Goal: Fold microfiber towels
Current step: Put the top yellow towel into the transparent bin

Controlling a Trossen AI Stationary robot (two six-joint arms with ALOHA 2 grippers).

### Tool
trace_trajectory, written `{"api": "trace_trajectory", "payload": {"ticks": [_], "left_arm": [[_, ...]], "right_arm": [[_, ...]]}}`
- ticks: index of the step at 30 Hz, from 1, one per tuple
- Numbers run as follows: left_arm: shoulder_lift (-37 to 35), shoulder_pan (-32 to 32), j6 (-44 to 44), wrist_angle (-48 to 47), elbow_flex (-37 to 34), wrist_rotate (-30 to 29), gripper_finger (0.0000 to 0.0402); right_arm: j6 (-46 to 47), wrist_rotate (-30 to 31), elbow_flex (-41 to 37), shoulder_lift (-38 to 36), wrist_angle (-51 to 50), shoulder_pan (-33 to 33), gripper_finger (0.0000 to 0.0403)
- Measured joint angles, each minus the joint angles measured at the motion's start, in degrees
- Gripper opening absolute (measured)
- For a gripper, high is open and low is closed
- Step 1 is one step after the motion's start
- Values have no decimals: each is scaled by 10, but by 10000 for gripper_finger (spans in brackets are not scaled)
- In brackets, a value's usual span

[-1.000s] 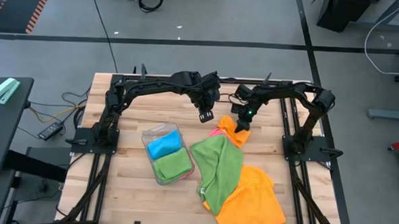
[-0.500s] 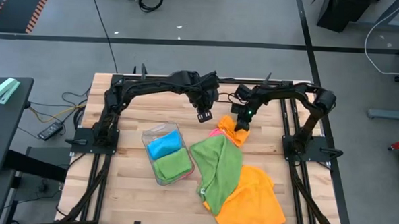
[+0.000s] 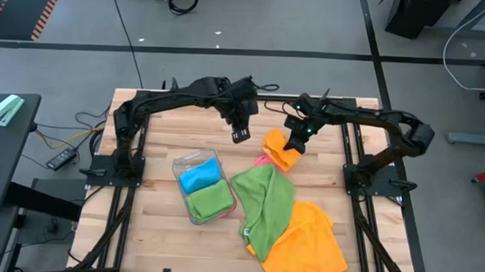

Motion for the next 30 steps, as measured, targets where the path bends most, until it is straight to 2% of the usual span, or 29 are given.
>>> {"api": "trace_trajectory", "payload": {"ticks": [4, 8, 16, 23, 28, 30], "left_arm": [[-20, 3, -34, 16, 0, -2, 16], [-40, 2, -87, 42, 0, 2, 13], [-100, -43, -165, 39, 0, 3, 20], [-142, -104, -137, -73, 0, 4, 15], [-148, -146, -93, -219, -1, 2, 12], [-149, -163, -76, -248, -1, 2, 15]], "right_arm": [[37, 1, 0, -34, 13, 9, 13], [56, -28, 0, -56, 28, 36, 13], [156, -36, 16, -56, 109, 163, 12], [201, 59, 126, -28, 107, 263, 12], [212, 107, 244, 42, 64, 307, 12], [207, 116, 292, 78, 38, 324, 12]]}}
